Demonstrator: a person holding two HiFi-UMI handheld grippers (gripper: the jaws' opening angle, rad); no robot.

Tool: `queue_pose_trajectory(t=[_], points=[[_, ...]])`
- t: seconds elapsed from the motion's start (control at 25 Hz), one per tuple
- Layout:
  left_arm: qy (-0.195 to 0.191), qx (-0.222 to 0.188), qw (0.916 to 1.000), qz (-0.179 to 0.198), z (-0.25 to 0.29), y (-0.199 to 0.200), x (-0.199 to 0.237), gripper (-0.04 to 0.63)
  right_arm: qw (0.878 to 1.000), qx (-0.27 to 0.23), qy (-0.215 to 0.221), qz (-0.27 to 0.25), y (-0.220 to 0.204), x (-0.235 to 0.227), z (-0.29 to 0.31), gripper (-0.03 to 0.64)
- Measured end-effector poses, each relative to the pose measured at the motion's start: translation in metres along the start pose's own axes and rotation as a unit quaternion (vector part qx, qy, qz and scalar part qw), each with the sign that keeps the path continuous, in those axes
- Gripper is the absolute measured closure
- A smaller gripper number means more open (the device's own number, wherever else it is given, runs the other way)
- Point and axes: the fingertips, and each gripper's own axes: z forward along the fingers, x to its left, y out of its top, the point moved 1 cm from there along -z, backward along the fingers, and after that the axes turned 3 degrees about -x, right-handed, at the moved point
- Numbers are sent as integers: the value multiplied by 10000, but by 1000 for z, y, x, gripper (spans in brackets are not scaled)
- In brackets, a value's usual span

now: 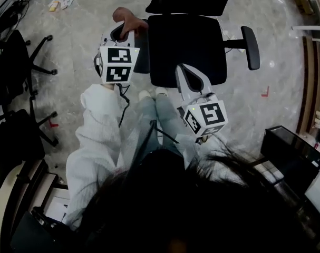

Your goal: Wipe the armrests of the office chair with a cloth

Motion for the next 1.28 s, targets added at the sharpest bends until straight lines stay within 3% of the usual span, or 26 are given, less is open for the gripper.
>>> queue_pose_trajectory(t=[0.2, 0.36, 0.44, 0.56, 0.72, 1.12, 1.28], points=[[-110, 671, 9934, 922, 84, -29, -1, 571, 9980, 455, -199, 397, -50, -16, -12, 616], [-569, 1721, 9741, 1354, 119, -79, -26, 571, 9945, 570, -420, 765, -74, -41, -20, 617], [-839, 2049, 9653, 1382, 123, -103, -44, 571, 9945, 544, -497, 741, -66, -52, -21, 616], [-909, 2118, 9635, 1364, 118, -112, -56, 571, 9951, 487, -516, 685, -58, -61, -22, 617], [-1195, 2341, 9589, 1069, 97, -114, -70, 571, 9955, 436, -465, 695, -54, -62, -22, 617], [-1535, 2562, 9497, 945, 5, -137, -118, 571, 9982, 318, 238, 443, -25, -28, 1, 616], [-1543, 2577, 9499, 860, -30, -147, -134, 571, 9979, 250, 475, 362, -13, -11, 10, 617]])
